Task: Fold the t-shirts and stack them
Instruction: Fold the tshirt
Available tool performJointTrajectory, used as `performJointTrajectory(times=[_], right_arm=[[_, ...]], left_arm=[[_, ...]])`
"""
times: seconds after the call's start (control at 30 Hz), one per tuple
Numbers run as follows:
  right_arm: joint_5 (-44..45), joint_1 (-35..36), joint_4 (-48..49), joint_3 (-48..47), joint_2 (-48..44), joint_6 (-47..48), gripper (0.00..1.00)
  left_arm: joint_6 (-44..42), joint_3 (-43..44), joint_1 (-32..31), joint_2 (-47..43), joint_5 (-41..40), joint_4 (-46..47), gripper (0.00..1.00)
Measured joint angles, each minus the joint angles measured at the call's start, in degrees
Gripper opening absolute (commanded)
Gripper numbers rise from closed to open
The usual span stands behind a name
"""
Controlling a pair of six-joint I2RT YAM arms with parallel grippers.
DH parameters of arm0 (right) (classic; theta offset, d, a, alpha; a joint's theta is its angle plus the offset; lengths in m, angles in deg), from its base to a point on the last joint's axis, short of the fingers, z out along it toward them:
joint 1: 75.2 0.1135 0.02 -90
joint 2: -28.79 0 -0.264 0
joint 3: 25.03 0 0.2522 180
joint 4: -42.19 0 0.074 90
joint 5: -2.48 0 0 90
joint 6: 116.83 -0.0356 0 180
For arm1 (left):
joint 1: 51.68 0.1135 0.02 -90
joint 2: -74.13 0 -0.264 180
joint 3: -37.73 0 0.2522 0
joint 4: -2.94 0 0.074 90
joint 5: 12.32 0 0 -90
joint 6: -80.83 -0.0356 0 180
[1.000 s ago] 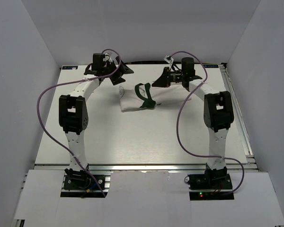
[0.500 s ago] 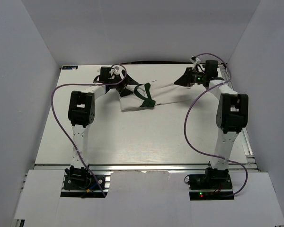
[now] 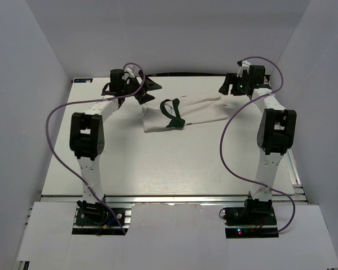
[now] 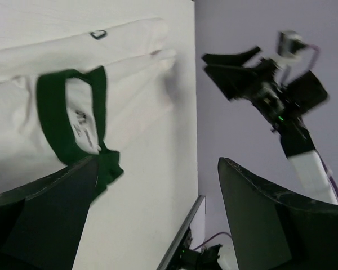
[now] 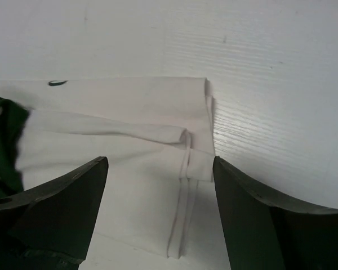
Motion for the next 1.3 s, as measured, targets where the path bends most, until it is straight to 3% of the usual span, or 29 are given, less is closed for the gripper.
performJointTrajectory(times=[0.1,0.3,0.6,0.87,1.07,1.3], right_arm=[[3.02,-0.04,-0.5,-0.61,2.1,0.31,0.89],[5.64,0.02,-2.51,-1.66,7.61,0.7,0.89],[5.99,1.55,-3.3,-2.8,9.53,0.96,0.89],[8.02,6.16,-4.15,-3.91,10.25,1.73,0.89],[9.31,6.67,-4.33,-3.93,10.27,2.12,0.8],[9.66,6.38,-4.76,-3.89,10.29,1.62,0.58]], left_arm=[[-0.59,-7.23,1.51,-9.86,-0.02,1.27,0.98],[-1.68,-19.61,6.38,-24.74,0.31,2.93,0.98],[-2.14,-35.85,8.79,-33.57,-0.02,-0.07,0.98],[-3.13,-38.88,11.61,-39.21,-0.04,-2.47,0.98],[-3.19,-39.71,11.82,-40.35,-0.04,-2.62,0.98],[-3.17,-39.95,11.8,-40.35,-0.04,-3.08,0.98]])
